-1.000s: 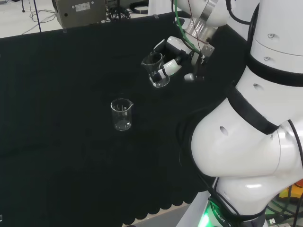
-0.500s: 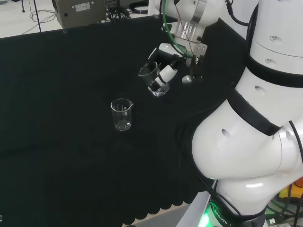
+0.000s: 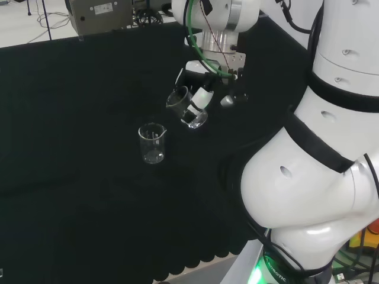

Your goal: Pour the water from the handheld beaker into the one on the table.

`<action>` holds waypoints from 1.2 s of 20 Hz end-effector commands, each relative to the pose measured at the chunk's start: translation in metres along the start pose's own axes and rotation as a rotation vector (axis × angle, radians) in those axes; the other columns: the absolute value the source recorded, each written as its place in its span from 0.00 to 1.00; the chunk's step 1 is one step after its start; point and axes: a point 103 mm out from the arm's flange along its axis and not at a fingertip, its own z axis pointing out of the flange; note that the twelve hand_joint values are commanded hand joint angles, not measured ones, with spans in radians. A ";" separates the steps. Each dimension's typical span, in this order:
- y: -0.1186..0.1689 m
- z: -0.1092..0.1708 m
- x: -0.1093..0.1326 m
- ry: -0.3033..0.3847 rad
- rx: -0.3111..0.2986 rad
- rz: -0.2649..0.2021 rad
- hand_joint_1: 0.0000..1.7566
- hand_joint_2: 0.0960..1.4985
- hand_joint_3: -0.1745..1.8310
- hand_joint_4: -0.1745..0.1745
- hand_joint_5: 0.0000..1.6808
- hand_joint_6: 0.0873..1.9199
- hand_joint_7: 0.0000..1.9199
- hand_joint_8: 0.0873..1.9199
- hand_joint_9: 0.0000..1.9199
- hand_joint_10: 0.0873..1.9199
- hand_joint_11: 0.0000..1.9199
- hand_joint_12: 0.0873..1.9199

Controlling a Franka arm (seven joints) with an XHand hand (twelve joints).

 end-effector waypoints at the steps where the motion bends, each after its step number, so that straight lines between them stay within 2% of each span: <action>1: -0.004 0.005 0.016 -0.090 0.073 -0.003 0.75 0.32 0.48 0.00 0.80 0.26 0.74 0.24 0.95 0.00 0.77 0.24; 6: -0.004 0.007 0.024 -0.144 0.131 0.017 0.75 0.33 0.48 0.00 0.79 0.28 0.72 0.26 0.95 0.00 0.77 0.24; 15: -0.002 0.008 0.037 -0.213 0.180 0.006 0.75 0.33 0.48 0.00 0.78 0.29 0.72 0.27 0.95 0.00 0.76 0.24; 24: 0.003 0.001 0.046 -0.276 0.226 0.041 0.75 0.33 0.48 0.00 0.78 0.30 0.72 0.28 0.95 0.00 0.76 0.24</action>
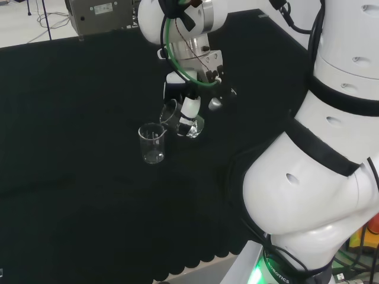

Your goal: Pour the water from the handheld beaker into the one on the table.

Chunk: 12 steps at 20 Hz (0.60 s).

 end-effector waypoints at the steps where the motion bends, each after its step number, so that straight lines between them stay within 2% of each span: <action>1: 0.002 -0.007 0.004 -0.042 0.039 0.021 0.75 0.33 0.48 0.00 0.78 0.30 0.71 0.28 0.95 0.00 0.76 0.24; 12: 0.010 -0.008 0.011 -0.125 0.113 0.060 0.75 0.33 0.48 0.00 0.78 0.30 0.71 0.28 0.96 0.00 0.76 0.24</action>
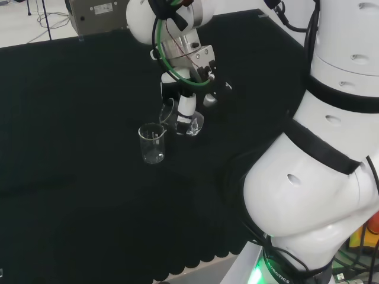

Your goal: Pour the water from the handheld beaker into the one on the table.

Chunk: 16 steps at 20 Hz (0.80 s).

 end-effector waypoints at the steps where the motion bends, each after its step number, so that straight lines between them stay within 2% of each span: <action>1: 0.005 -0.001 0.008 -0.055 0.044 0.014 0.75 0.33 0.48 0.00 0.77 0.30 0.71 0.29 0.96 0.00 0.76 0.24; 3: 0.006 -0.002 0.010 -0.069 0.055 0.020 0.69 0.36 0.46 0.50 0.77 0.31 0.79 0.28 0.96 0.00 0.76 0.24; 4: 0.007 -0.003 0.011 -0.075 0.062 0.023 0.68 0.37 0.45 0.68 0.77 0.31 0.81 0.27 0.96 0.00 0.76 0.24; 5: 0.008 -0.004 0.011 -0.080 0.067 0.026 0.67 0.37 0.44 0.79 0.77 0.31 0.82 0.27 0.96 0.00 0.76 0.24; 6: 0.008 -0.005 0.012 -0.085 0.074 0.029 0.66 0.37 0.44 0.85 0.77 0.30 0.83 0.26 0.96 0.00 0.77 0.24; 8: 0.009 -0.007 0.011 -0.086 0.085 0.041 0.66 0.38 0.44 0.89 0.77 0.30 0.84 0.26 0.96 0.00 0.77 0.24; 16: 0.016 -0.009 0.019 -0.128 0.158 0.052 0.66 0.38 0.43 0.90 0.77 0.30 0.84 0.26 0.96 0.00 0.77 0.25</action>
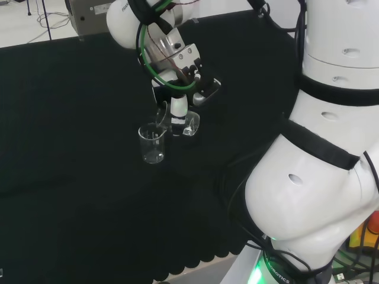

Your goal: Pour the water from the handheld beaker into the one on the table.

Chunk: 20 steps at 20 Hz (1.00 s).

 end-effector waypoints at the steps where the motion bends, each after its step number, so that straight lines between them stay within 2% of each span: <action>1: 0.004 -0.002 0.005 -0.036 0.059 0.006 0.66 0.38 0.43 0.90 0.77 0.30 0.84 0.26 0.96 0.00 0.77 0.25; 13: 0.002 -0.011 0.010 -0.092 0.075 0.043 0.66 0.38 0.43 0.90 0.77 0.31 0.84 0.25 0.96 0.00 0.77 0.25; 20: 0.001 -0.015 0.016 -0.131 0.111 0.056 0.66 0.38 0.43 0.90 0.77 0.31 0.84 0.25 0.97 0.00 0.77 0.25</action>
